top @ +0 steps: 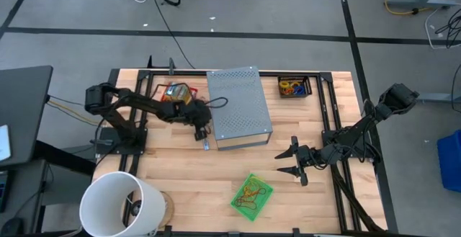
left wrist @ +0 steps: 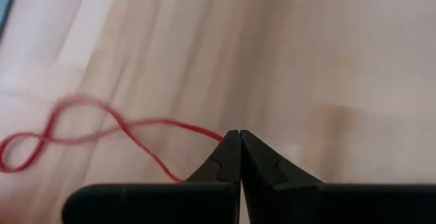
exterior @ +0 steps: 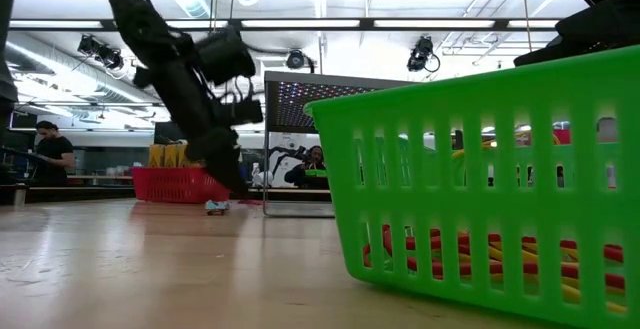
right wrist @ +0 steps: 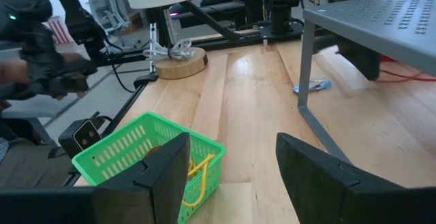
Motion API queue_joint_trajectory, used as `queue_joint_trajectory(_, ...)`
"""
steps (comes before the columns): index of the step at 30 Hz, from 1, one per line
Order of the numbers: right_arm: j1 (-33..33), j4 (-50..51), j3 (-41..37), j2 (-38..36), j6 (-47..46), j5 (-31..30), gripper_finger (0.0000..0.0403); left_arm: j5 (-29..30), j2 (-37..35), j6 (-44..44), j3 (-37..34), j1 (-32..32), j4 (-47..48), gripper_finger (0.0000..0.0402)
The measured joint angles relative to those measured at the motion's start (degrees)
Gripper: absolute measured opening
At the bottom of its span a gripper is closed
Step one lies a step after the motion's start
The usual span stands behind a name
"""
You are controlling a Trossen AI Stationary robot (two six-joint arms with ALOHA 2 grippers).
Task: Pick & Place Office Desk Supplies
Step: Put the red rubber band into the green basket
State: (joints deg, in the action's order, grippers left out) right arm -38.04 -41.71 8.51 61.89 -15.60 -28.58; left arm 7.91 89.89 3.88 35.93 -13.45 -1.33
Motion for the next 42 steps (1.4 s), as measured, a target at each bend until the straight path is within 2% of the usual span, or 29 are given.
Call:
queue_joint_trajectory(18,0.0,0.22,0.0,0.0,-0.02,0.0,0.0226,2.62,-15.41,-8.14,0.15,17.29,3.5,0.0001)
queue_joint_trajectory(26,0.0,0.35,0.0,0.0,-0.02,0.0,0.0226,4.64,-19.6,-10.02,0.49,24.72,3.71,0.0)
queue_joint_trajectory(42,0.02,0.42,0.0,0.02,0.07,0.0,0.0226,4.97,-18.98,-3.95,14.43,35.5,2.48,0.0)
